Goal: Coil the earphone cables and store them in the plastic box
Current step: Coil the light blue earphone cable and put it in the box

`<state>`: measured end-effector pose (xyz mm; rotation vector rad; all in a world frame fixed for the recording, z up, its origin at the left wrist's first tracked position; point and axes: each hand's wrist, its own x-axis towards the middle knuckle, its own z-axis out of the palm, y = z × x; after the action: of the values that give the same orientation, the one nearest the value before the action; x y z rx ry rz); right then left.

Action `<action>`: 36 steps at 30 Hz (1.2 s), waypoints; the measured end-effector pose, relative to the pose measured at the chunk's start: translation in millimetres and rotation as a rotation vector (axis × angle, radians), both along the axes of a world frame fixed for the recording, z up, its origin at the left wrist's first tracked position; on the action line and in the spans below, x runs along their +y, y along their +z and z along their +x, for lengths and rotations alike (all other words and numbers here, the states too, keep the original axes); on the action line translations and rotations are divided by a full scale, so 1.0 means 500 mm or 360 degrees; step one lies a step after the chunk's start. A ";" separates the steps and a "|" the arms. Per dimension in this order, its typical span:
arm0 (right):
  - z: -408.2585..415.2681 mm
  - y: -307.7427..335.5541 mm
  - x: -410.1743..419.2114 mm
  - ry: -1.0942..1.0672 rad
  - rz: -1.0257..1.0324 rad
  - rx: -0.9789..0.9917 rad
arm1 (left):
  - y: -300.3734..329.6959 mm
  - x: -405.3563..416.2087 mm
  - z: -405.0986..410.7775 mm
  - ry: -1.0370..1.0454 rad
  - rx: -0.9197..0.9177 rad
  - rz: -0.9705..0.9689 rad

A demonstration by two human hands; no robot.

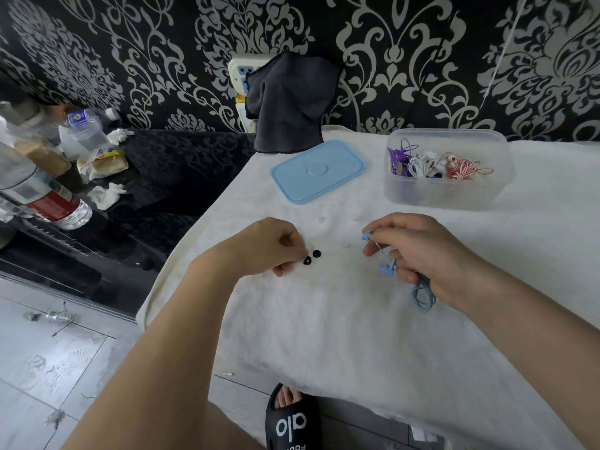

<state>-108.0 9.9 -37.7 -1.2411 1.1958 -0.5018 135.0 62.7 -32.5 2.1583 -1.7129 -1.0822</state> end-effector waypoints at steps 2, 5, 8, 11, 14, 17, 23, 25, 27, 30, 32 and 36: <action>0.001 0.000 0.000 0.0005 -0.0001 0.0000 | 0.001 0.000 -0.002 -0.0007 -0.0017 -0.0001; 0.000 0.003 0.003 -0.0007 0.0011 -0.0019 | 0.003 -0.001 -0.001 0.0000 -0.0051 -0.0010; -0.006 0.008 0.004 -0.0024 0.0020 -0.0036 | 0.016 0.000 0.007 0.0052 -0.0142 -0.0047; -0.012 0.012 0.003 -0.0022 -0.0006 -0.0028 | 0.032 0.000 0.005 0.0114 -0.0071 -0.0227; -0.021 0.020 0.001 -0.0044 -0.0015 -0.0053 | 0.036 -0.013 -0.049 0.0044 0.0208 -0.0329; -0.037 0.024 -0.003 -0.0086 -0.0033 -0.0037 | 0.017 -0.038 -0.132 -0.0209 0.0257 -0.0270; -0.066 0.008 -0.010 -0.0081 -0.0173 0.0253 | -0.018 -0.058 -0.196 -0.0465 0.0000 -0.0368; -0.071 0.003 -0.011 -0.0044 -0.0201 0.0341 | -0.019 -0.059 -0.200 -0.0516 -0.0039 -0.0404; -0.074 0.002 -0.013 -0.0032 -0.0220 0.0387 | -0.016 -0.062 -0.201 -0.0547 -0.0079 -0.0431; -0.079 0.006 -0.016 -0.0024 -0.0232 0.0399 | -0.011 -0.065 -0.197 -0.0485 -0.0041 -0.0469; -0.080 0.013 -0.015 -0.0009 -0.0223 0.0353 | -0.007 -0.066 -0.193 -0.0384 0.0062 -0.0478; -0.081 0.034 -0.008 0.0000 -0.0185 0.0174 | 0.002 -0.066 -0.193 -0.0154 0.0262 -0.0357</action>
<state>-148.4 5.8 -20.8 -1.3828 1.2729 -0.5147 38.5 29.9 -31.7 1.8181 -1.7839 -1.0051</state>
